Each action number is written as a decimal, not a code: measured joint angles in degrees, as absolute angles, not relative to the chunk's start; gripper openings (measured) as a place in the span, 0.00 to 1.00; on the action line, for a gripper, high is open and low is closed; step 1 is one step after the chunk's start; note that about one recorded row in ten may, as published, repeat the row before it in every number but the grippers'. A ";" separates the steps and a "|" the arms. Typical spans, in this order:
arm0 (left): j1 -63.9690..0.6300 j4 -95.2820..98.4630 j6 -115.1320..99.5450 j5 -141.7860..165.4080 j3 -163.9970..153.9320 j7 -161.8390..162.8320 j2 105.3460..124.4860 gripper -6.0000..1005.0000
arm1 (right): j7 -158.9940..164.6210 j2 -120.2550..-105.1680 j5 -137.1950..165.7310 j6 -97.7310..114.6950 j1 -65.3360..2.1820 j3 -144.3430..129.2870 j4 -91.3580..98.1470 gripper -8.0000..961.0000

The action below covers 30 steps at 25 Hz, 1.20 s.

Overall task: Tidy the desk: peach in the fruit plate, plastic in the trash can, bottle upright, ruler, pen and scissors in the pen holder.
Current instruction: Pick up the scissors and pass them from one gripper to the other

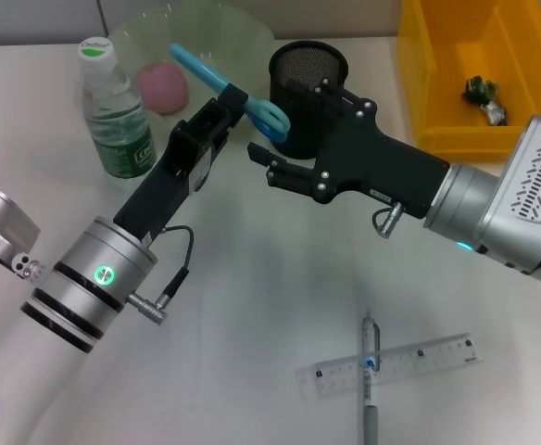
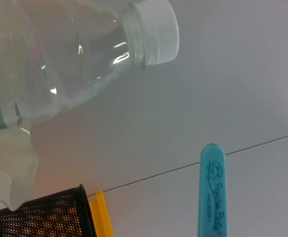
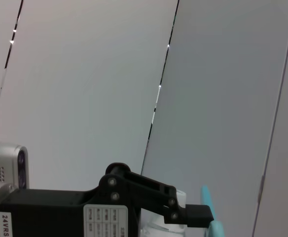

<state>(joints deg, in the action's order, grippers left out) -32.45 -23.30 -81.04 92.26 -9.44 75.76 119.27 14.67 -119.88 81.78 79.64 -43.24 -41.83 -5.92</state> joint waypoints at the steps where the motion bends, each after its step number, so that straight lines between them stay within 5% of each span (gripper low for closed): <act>1: -32.43 -23.33 -81.04 92.27 -9.44 75.76 119.27 0.26 | 14.67 -119.88 81.78 79.64 -43.24 -41.83 -5.92 0.80; 11: -32.43 -23.56 -81.01 93.07 -9.44 75.76 119.26 0.26 | 14.59 -119.88 81.83 79.62 -43.48 -41.84 -6.05 0.77; 16: -32.43 -23.55 -80.68 93.51 -9.22 75.76 119.27 0.26 | 14.59 -119.88 81.84 79.03 -43.77 -41.84 -6.31 0.54; 30: -32.43 -23.33 -80.06 93.61 -8.69 75.76 119.27 0.26 | 14.50 -119.88 81.84 78.74 -43.95 -41.84 -6.59 0.49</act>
